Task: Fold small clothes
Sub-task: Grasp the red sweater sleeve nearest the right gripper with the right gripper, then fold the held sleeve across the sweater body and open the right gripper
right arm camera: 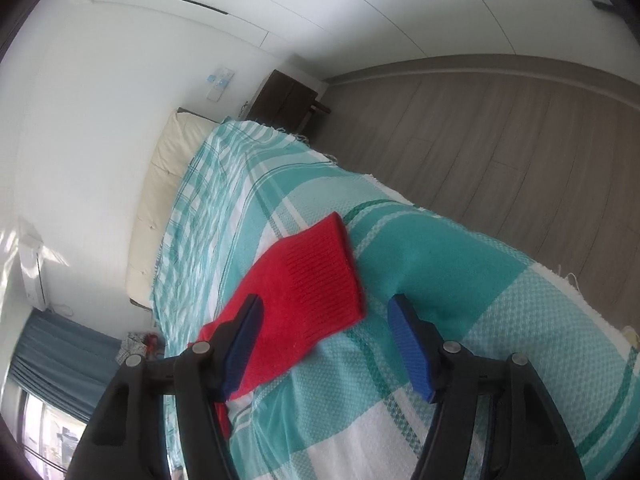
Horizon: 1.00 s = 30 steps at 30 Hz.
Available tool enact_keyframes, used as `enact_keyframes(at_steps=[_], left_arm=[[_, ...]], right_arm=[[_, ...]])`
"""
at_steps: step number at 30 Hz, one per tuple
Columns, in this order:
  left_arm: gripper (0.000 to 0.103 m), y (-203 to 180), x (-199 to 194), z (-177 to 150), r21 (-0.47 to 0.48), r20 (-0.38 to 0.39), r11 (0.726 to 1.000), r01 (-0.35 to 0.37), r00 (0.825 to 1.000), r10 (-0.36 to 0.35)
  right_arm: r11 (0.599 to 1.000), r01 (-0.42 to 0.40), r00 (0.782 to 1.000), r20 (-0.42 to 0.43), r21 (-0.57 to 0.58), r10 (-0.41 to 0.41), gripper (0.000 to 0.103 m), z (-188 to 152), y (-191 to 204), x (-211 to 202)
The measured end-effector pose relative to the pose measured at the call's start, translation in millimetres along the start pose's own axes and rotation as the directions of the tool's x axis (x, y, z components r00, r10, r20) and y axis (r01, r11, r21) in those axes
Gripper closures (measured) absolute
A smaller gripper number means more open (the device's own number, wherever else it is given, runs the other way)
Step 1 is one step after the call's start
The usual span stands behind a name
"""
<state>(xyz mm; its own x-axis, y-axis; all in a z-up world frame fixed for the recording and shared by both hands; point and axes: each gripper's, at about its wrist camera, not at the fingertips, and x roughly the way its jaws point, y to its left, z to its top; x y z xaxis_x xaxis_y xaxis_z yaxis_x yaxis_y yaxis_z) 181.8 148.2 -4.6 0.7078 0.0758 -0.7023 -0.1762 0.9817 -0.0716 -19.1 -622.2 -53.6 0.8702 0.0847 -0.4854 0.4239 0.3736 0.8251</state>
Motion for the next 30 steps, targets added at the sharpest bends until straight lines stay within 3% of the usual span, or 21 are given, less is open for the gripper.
enact_keyframes(at_steps=[4, 5, 8, 10, 12, 14, 16, 20, 23, 26, 30], left_arm=[[0.007, -1.0, 3.9, -1.1, 0.013, -0.013, 1.0, -0.014, 1.0, 0.014], [0.007, -1.2, 4.4, -1.2, 0.014, -0.015, 1.0, -0.016, 1.0, 0.016], [0.007, -1.0, 3.9, -1.2, 0.012, -0.012, 1.0, -0.014, 1.0, 0.014], [0.007, 0.8, 3.0, 0.1, 0.004, -0.009, 1.0, -0.009, 1.0, 0.009], [0.007, 2.3, 1.5, 2.0, -0.007, -0.007, 1.0, 0.003, 1.0, -0.003], [0.007, 2.8, -0.9, 4.2, -0.014, -0.003, 1.0, 0.018, 1.0, -0.018], [0.007, 1.6, -5.0, 6.0, -0.012, 0.006, 1.0, 0.025, 1.0, -0.025], [0.007, -1.4, -14.7, 10.4, 0.012, 0.034, 1.0, 0.022, 0.999, -0.023], [0.007, -0.3, -20.1, 14.4, 0.011, 0.051, 1.0, 0.025, 0.998, -0.026], [0.007, 4.9, -22.6, 16.3, -0.012, 0.048, 0.999, 0.045, 0.998, -0.044], [0.007, 13.2, -23.8, 18.2, -0.04, 0.046, 0.998, 0.054, 0.998, -0.052]], right_arm=[[0.999, -0.033, 0.999, -0.035, 0.005, 0.033, 0.04, 9.8, 1.8, 24.0], [1.0, -0.021, 0.999, -0.044, -0.01, 0.02, 0.049, 12.4, 2.5, 29.8], [0.997, 0.046, 0.997, -0.065, -0.055, -0.049, 0.099, 15.0, 6.2, 39.6], [0.981, 0.135, 0.991, 0.011, -0.141, -0.135, 0.099, 14.9, 22.3, 27.1], [0.925, 0.276, 0.96, 0.116, -0.26, -0.253, 0.1, 11.9, 49.0, 15.8], [0.89, 0.33, 0.943, 0.147, -0.315, -0.298, 0.1, 7.4, 73.2, 15.3], [0.866, 0.335, 0.941, 0.178, -0.371, -0.288, 0.1, 1.0, 106.8, 14.2], [0.848, 0.192, 0.979, 0.157, -0.494, -0.131, 0.099, -24.4, 197.1, 13.4], [0.797, 0.052, 0.997, 0.072, -0.601, -0.011, 0.099, -63.8, 278.6, 28.7], [0.725, -0.082, 0.997, -0.059, -0.684, 0.056, 0.099, -120.5, 351.1, 60.8], [0.637, -0.203, 0.974, -0.218, -0.743, 0.057, 0.099, -201.9, 413.0, 117.6]])
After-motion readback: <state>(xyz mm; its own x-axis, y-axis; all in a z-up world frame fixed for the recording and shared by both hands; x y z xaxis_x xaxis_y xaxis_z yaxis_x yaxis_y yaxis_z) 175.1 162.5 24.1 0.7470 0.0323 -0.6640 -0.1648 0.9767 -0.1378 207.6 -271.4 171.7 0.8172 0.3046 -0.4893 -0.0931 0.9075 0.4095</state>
